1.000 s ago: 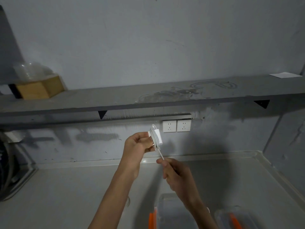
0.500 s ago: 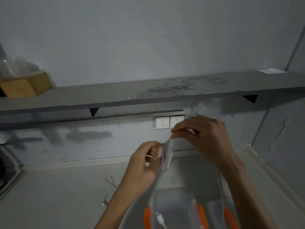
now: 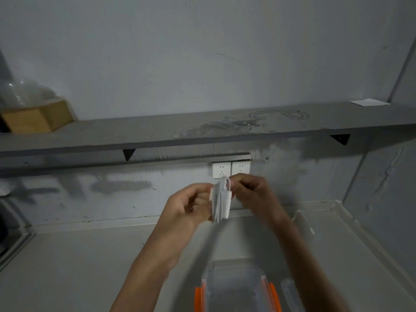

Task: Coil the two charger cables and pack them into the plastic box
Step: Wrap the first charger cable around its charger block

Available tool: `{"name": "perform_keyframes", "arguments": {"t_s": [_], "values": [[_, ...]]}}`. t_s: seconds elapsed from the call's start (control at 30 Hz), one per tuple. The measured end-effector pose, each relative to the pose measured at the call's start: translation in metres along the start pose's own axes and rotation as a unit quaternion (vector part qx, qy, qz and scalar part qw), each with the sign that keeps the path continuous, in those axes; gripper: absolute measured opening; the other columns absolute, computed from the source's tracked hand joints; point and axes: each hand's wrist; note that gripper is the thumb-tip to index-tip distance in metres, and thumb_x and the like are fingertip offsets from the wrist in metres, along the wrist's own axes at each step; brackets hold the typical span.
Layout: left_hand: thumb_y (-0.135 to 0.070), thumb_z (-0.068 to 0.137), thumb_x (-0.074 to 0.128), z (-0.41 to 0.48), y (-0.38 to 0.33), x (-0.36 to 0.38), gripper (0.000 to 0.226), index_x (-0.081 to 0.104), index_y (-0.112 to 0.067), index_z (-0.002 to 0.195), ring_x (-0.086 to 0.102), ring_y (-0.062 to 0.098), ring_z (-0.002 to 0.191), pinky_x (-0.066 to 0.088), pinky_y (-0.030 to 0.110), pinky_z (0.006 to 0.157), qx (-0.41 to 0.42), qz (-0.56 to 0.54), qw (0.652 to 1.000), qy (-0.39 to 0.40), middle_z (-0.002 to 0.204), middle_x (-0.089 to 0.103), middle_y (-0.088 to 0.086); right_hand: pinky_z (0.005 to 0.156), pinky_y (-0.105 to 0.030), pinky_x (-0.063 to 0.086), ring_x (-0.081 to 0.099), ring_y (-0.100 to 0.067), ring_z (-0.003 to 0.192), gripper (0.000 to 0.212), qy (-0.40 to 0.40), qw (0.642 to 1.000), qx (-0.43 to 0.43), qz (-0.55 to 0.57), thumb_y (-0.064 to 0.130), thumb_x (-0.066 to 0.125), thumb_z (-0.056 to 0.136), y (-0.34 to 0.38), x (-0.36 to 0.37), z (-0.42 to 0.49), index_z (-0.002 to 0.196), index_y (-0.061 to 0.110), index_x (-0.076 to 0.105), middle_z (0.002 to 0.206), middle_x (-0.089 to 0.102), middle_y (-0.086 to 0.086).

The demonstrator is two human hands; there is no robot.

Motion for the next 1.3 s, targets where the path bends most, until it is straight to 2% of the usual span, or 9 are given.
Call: {"name": "perform_keyframes", "arguments": {"t_s": [0.17,0.3,0.57,0.67,0.77,0.83,0.93,1.07,1.3], "values": [[0.01,0.092,0.041,0.035,0.019,0.003,0.031,0.066,0.004,0.109,0.066,0.025,0.086,0.052,0.034,0.08,-0.074,-0.208,0.971,-0.089,0.093,0.073,0.015,0.042,-0.017,0.03,0.038,-0.006,0.043,0.03,-0.04,0.993,0.113,-0.003,0.023,0.05,0.098,-0.029,0.054,-0.048,0.077,0.027,0.071,0.051,0.056,0.004],[0.008,0.091,0.046,0.048,0.036,-0.002,0.03,0.065,0.003,0.114,0.067,0.027,0.094,0.055,0.032,0.083,-0.078,-0.165,0.973,-0.142,0.102,0.073,0.016,0.045,-0.016,0.032,0.04,-0.003,0.041,0.02,-0.064,0.988,0.139,-0.021,0.027,0.053,0.096,-0.029,0.058,-0.065,0.09,0.025,0.072,0.052,0.058,0.001],[0.008,0.089,0.052,0.061,0.046,-0.005,0.025,0.064,-0.002,0.109,0.064,0.027,0.096,0.054,0.037,0.09,-0.07,-0.062,0.974,-0.207,0.101,0.068,0.016,0.046,-0.014,0.036,0.045,-0.003,0.038,0.02,0.01,0.986,0.155,-0.059,0.021,0.054,0.096,-0.006,0.055,-0.097,0.099,0.034,0.068,0.056,0.063,-0.001],[0.006,0.086,0.056,0.05,0.049,-0.002,0.023,0.065,-0.012,0.098,0.06,0.022,0.088,0.056,0.041,0.082,-0.025,0.074,0.982,-0.17,0.091,0.062,0.011,0.057,-0.014,0.042,0.059,0.0,0.054,0.014,0.0,0.966,0.057,-0.253,0.028,0.056,0.094,0.01,0.039,-0.091,0.098,0.037,0.066,0.068,0.069,0.012],[0.008,0.085,0.056,0.03,0.056,0.005,0.024,0.065,-0.014,0.093,0.06,0.017,0.086,0.055,0.045,0.082,-0.026,0.13,0.985,-0.106,0.087,0.061,0.005,0.055,-0.021,0.048,0.063,0.001,0.064,0.008,-0.041,0.884,-0.101,-0.455,0.032,0.059,0.089,0.032,0.008,-0.066,0.09,0.034,0.067,0.069,0.069,0.019],[0.006,0.087,0.056,0.023,0.057,0.006,0.023,0.065,-0.014,0.095,0.061,0.017,0.089,0.056,0.042,0.083,-0.024,0.132,0.987,-0.084,0.091,0.063,0.006,0.053,-0.022,0.049,0.064,0.002,0.066,0.01,-0.015,0.844,-0.166,-0.51,0.032,0.06,0.087,0.044,-0.005,-0.051,0.088,0.035,0.07,0.07,0.07,0.021],[0.005,0.088,0.058,0.018,0.048,0.006,0.026,0.065,-0.018,0.097,0.059,0.011,0.086,0.055,0.031,0.078,0.0,0.149,0.987,-0.052,0.09,0.061,0.006,0.054,-0.027,0.051,0.064,-0.003,0.066,0.009,-0.017,0.83,-0.204,-0.519,0.039,0.064,0.082,0.055,-0.013,-0.032,0.084,0.037,0.073,0.073,0.072,0.019],[0.0,0.088,0.061,0.004,0.037,0.009,0.03,0.065,-0.025,0.103,0.058,0.004,0.088,0.053,0.021,0.077,0.019,0.167,0.986,-0.011,0.092,0.062,-0.008,0.068,-0.028,0.049,0.056,0.007,0.07,0.019,-0.02,0.887,-0.139,-0.439,0.055,0.063,0.075,0.05,-0.027,-0.002,0.083,0.042,0.074,0.082,0.071,0.023],[-0.001,0.088,0.063,0.001,0.028,-0.008,0.032,0.068,-0.027,0.104,0.062,0.008,0.093,0.055,0.029,0.079,-0.004,0.129,0.991,0.018,0.093,0.068,-0.005,0.073,-0.035,0.054,0.07,-0.015,0.076,0.012,0.004,0.981,-0.075,-0.18,0.032,0.071,0.076,-0.002,-0.02,0.014,0.082,0.024,0.077,0.082,0.076,0.007]]}}
Point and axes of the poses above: each hand's wrist, its own z-axis towards the middle knuckle, its own x-axis out of the palm, y = z × x
